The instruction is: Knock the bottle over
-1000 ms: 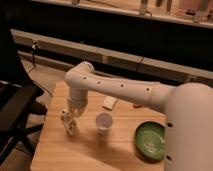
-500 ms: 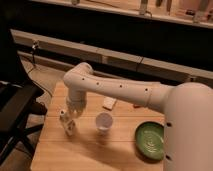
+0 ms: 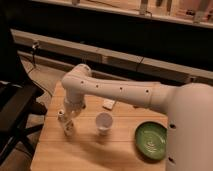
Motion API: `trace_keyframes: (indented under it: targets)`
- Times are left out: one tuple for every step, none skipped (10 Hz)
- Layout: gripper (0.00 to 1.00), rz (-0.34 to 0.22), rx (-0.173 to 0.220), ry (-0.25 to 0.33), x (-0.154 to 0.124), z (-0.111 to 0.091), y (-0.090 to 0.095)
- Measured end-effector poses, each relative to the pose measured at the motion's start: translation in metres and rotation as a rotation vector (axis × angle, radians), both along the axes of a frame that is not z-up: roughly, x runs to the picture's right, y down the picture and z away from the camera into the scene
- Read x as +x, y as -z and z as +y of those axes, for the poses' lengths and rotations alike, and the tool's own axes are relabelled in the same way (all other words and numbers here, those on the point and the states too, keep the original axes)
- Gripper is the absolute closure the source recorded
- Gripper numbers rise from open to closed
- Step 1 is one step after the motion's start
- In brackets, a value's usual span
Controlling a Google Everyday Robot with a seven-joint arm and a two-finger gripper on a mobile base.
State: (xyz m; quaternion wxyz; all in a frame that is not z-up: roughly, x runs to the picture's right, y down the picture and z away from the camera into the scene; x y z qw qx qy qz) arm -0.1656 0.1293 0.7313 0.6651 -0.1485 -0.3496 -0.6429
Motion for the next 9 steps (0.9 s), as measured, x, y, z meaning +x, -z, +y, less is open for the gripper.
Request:
trace_keyframes:
  targets:
    - [1.00, -0.013, 0.002, 0.002, -0.002, 0.000, 0.001]
    - [1.00, -0.032, 0.007, 0.005, -0.005, -0.001, 0.004]
    - [1.00, -0.058, 0.013, 0.017, -0.013, -0.001, 0.008]
    - [1.00, -0.079, 0.020, 0.034, -0.022, -0.002, 0.014]
    - [1.00, -0.093, 0.025, 0.048, -0.028, -0.002, 0.017]
    - [1.00, -0.110, 0.030, 0.063, -0.035, -0.001, 0.021]
    - [1.00, -0.128, 0.035, 0.077, -0.041, -0.001, 0.026]
    - [1.00, -0.138, 0.037, 0.082, -0.044, -0.001, 0.028]
    - [1.00, -0.162, 0.043, 0.090, -0.048, 0.000, 0.032]
